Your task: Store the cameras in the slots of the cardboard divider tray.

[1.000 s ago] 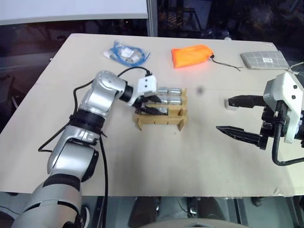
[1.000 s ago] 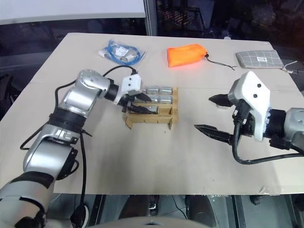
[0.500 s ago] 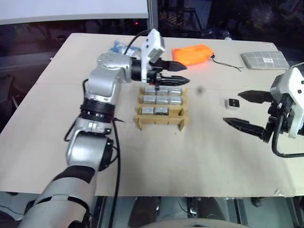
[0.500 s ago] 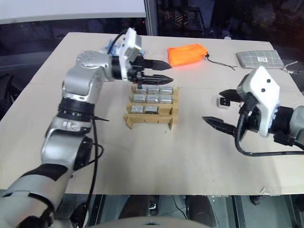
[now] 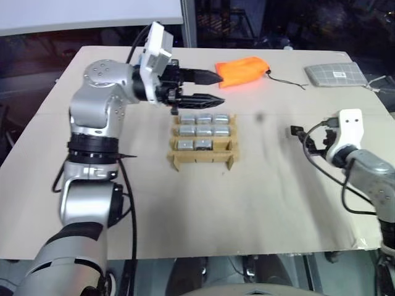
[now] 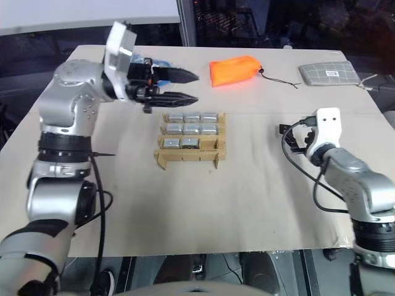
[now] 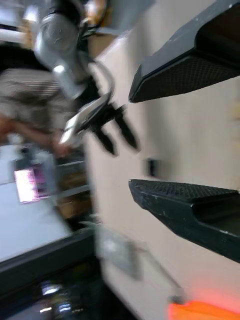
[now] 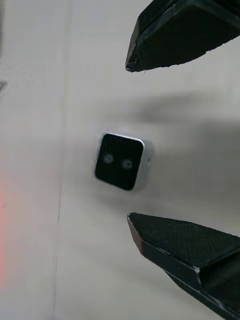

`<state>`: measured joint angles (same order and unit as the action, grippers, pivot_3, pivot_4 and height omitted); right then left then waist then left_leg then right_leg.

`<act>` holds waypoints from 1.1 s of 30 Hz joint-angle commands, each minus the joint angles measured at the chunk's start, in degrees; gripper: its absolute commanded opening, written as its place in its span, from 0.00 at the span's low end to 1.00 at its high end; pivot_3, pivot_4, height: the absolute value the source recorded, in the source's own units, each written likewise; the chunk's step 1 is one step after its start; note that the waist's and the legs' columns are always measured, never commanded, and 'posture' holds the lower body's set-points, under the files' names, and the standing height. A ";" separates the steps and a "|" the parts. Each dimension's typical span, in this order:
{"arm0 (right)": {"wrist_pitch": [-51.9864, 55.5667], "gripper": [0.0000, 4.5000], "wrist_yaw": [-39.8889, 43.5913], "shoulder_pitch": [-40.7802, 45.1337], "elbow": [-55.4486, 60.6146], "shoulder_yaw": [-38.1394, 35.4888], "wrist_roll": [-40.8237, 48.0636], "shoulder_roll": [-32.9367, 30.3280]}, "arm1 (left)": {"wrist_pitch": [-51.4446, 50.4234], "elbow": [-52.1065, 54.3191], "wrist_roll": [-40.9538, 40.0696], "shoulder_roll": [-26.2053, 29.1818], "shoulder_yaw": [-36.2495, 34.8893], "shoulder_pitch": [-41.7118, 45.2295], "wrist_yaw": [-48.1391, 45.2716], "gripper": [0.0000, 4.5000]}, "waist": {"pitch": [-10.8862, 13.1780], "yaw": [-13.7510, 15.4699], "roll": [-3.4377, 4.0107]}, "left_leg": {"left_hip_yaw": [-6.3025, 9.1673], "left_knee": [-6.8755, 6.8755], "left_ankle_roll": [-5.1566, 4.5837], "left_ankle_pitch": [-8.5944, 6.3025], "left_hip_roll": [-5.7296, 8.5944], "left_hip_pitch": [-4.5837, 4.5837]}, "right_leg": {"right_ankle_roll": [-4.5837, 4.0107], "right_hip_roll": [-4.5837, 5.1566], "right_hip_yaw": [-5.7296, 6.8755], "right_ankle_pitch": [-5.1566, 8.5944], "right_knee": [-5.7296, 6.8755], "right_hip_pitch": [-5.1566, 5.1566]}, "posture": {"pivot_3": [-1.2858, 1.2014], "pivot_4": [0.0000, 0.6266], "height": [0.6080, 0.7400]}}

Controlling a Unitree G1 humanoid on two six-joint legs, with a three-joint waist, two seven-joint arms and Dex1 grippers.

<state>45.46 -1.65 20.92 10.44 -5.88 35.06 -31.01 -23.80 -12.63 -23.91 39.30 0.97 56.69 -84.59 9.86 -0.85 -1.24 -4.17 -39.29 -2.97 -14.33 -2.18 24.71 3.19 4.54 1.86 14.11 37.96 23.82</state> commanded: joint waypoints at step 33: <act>-9.59 0.43 36.64 2.67 17.78 7.08 -8.53 -6.75 | -23.05 8.79 -9.89 -2.77 -3.56 -2.41 15.97 0.57 | 0.09 0.43 0.11 | 0.08 -0.02 -0.01 -0.01 -0.01 0.04 | 0.02 0.06 0.08 0.01 0.03 -0.01 | 0.52 0.24 1.00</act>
<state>34.13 32.45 22.64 22.99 1.53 24.83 -36.38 -43.18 -5.67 -30.94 37.01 -0.50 53.05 -71.69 9.95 -0.43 -1.13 -4.06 -39.34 -2.99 -14.34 -2.21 24.75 3.21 4.62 1.97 14.12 37.99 23.79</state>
